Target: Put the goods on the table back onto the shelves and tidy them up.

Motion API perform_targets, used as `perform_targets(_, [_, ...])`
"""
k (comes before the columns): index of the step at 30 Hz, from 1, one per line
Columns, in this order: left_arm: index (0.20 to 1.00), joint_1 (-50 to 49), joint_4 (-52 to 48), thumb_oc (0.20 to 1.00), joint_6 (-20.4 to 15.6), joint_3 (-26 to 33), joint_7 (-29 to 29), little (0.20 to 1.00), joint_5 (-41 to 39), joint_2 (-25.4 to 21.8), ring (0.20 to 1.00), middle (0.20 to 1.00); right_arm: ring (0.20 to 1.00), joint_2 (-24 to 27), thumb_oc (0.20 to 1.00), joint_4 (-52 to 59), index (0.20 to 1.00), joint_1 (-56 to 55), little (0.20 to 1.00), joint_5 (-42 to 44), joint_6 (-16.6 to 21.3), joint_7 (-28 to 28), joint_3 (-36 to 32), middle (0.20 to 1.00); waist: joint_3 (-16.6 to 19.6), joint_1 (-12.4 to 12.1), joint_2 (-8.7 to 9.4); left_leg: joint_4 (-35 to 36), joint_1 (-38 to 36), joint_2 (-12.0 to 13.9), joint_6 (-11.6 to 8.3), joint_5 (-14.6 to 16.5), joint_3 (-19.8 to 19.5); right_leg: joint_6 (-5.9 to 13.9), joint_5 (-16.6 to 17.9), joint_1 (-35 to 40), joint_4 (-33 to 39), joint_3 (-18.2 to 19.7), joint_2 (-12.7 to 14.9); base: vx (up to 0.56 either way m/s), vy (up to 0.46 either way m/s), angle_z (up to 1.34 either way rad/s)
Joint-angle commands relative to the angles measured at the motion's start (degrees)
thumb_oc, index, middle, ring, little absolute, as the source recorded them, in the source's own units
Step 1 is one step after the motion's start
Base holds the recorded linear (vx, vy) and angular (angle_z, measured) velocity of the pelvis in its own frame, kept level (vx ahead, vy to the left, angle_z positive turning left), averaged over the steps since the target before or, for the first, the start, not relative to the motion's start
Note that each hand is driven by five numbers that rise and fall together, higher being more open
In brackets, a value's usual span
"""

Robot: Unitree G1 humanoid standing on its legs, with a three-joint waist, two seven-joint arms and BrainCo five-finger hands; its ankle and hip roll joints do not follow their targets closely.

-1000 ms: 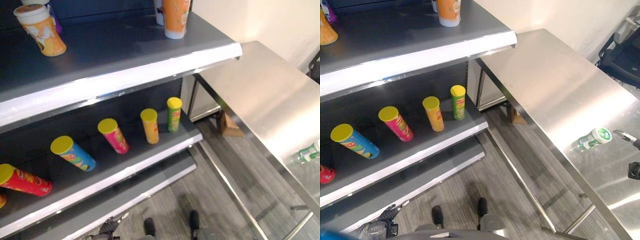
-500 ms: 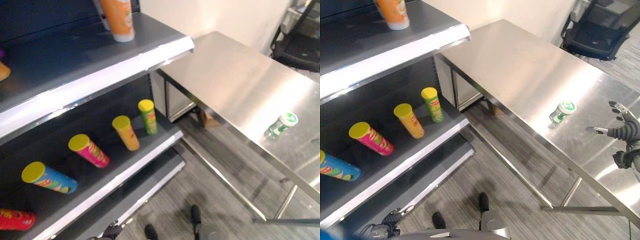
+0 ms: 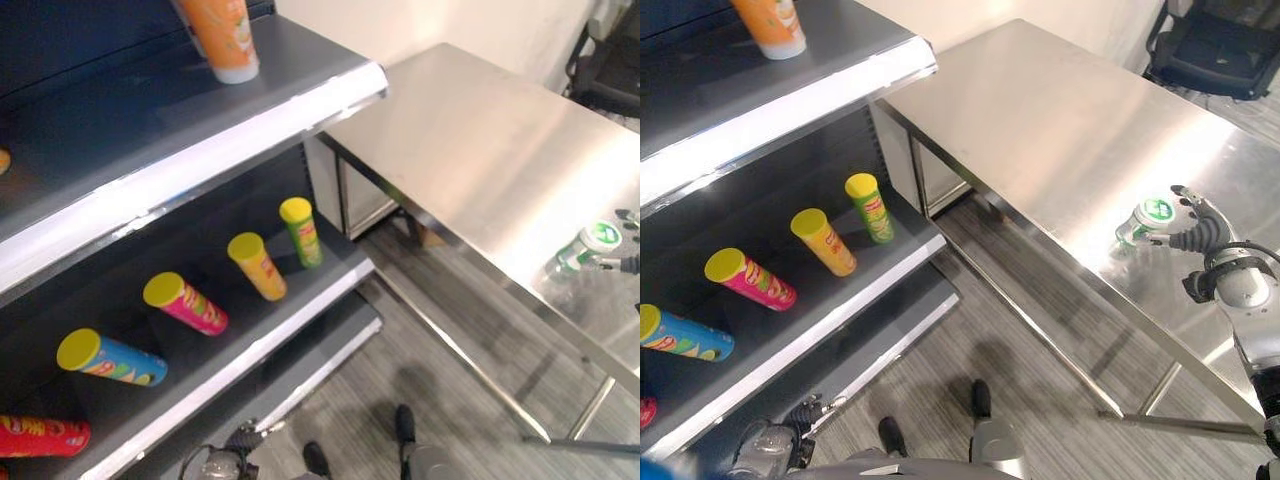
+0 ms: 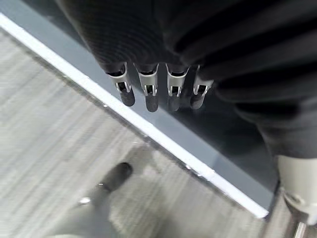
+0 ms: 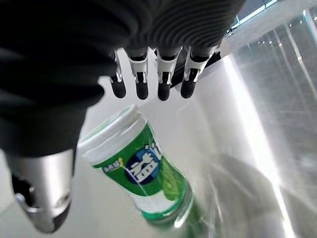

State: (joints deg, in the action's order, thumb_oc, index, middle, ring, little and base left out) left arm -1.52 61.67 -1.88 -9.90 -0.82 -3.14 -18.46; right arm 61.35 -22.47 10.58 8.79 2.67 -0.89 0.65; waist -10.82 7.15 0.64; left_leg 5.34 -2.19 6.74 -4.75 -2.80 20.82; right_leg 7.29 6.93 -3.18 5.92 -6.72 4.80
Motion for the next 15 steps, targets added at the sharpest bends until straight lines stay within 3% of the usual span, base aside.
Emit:
perform_targets(1, [1.000, 1.8, 0.5, 1.000, -0.2, -1.0, 0.1, 1.000, 2.7, -2.8, 1.000, 1.000, 1.000, -0.5, 1.000, -1.7, 1.000, 3.9, 1.000, -1.2, 1.1, -2.6, 0.2, 1.000, 0.5, -1.5, 3.35, -5.4, -3.1, 3.0, -2.56, 9.0, -5.2, 4.84, -2.9, -2.8, -0.9, 0.0, 4.5, 0.04, -0.021, 0.21])
perform_targets(4, [1.000, 1.9, -0.2, 1.000, -0.2, -1.2, -0.1, 1.000, 2.4, -2.4, 1.000, 1.000, 1.000, -0.9, 1.000, -2.9, 1.000, 4.1, 1.000, -1.7, 0.9, -2.8, 0.6, 1.000, 0.5, -2.0, 3.08, -5.1, -3.3, 3.1, -2.66, 8.9, -5.9, 4.56, -3.5, -2.0, -0.9, -0.5, 4.3, 0.04, -0.018, 0.13])
perform_targets(5, [1.000, 2.0, -0.4, 1.000, -0.3, -1.3, -0.2, 1.000, 2.3, -2.3, 1.000, 1.000, 0.944, -1.0, 0.944, -3.0, 0.944, 4.1, 0.944, -1.6, 0.9, -2.7, 0.6, 0.944, 0.5, -2.0, 3.07, -4.9, -3.4, 3.0, -2.68, 8.8, -6.1, 4.53, -3.6, -1.9, -0.9, -0.6, 4.3, 0.02, -0.013, 0.04])
perform_targets(6, [1.000, 2.1, -0.6, 1.000, -0.3, -1.4, -0.3, 1.000, 2.2, -2.3, 1.000, 1.000, 0.313, -1.0, 0.313, -3.1, 0.313, 4.1, 0.313, -1.4, 0.9, -2.7, 0.7, 0.313, 0.5, -2.1, 3.05, -4.9, -3.4, 3.0, -2.70, 8.7, -6.2, 4.53, -3.6, -1.8, -0.9, -0.6, 4.2, 0.02, -0.009, 0.04])
perform_targets(7, [1.000, 2.2, -0.8, 1.000, -0.3, -1.5, -0.3, 1.000, 2.1, -2.3, 1.000, 1.000, 0.200, -1.1, 0.200, -3.2, 0.200, 4.2, 0.200, -1.2, 1.0, -2.6, 0.9, 0.200, 0.5, -2.1, 3.03, -4.8, -3.4, 3.0, -2.73, 8.7, -6.3, 4.51, -3.7, -1.8, -0.9, -0.7, 4.2, 0.02, -0.009, 0.04])
perform_targets(15, [1.000, 2.2, -1.7, 1.000, -0.3, -1.5, -0.2, 1.000, 1.7, -2.1, 1.000, 1.000, 0.200, 0.2, 0.200, -2.7, 0.200, 3.0, 0.200, -1.1, 0.9, -1.3, 1.0, 0.200, 0.6, -2.1, 3.16, -4.4, -3.7, 3.2, -2.98, 8.5, -6.6, 4.33, -4.2, -1.1, -0.9, -1.2, 4.1, 0.00, -0.008, 0.06])
